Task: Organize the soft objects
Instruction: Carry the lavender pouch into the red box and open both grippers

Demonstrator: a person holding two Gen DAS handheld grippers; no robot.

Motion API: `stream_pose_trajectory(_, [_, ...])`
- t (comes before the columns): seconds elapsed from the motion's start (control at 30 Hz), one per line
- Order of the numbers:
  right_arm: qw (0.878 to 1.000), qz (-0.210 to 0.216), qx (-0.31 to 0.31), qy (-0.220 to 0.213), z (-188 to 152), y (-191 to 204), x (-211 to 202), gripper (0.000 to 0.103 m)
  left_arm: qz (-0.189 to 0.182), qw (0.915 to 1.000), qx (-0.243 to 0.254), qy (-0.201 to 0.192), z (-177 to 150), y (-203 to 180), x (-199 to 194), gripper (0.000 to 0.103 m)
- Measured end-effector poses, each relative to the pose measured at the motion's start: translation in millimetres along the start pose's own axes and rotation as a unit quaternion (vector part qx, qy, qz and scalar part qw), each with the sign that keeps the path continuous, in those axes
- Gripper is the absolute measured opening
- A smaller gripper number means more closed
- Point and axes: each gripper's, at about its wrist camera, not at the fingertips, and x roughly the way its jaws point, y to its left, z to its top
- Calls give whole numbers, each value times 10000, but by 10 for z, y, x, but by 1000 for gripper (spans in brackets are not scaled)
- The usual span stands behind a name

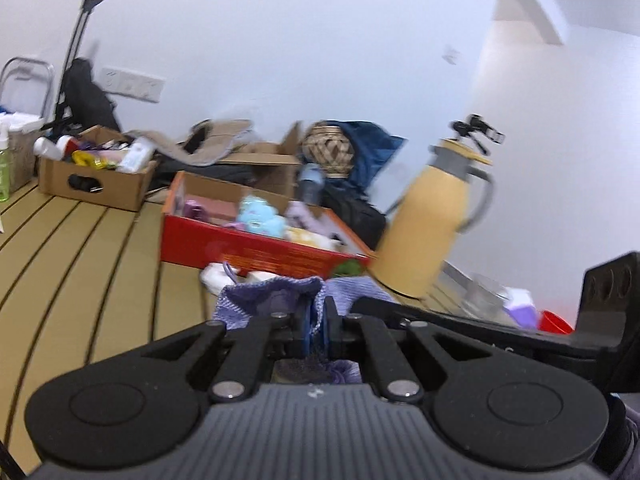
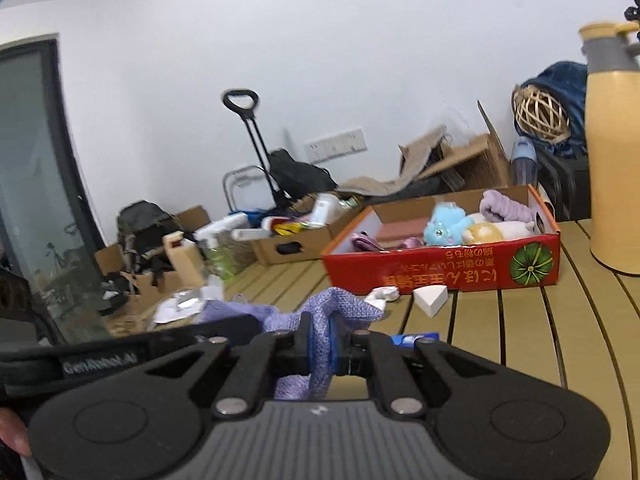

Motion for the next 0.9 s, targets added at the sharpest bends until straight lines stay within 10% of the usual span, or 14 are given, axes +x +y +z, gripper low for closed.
stream_pose_trajectory(0.43, [9980,-329,-324,-430,195,12,-469,7,-482,9983,289,-173,272,-236,56,6])
stream_pose_trajectory(0.9, [9935,-1023,-341,370,1254,-1235,1791,7,-103,9972,293,675,1114,604,2612,6])
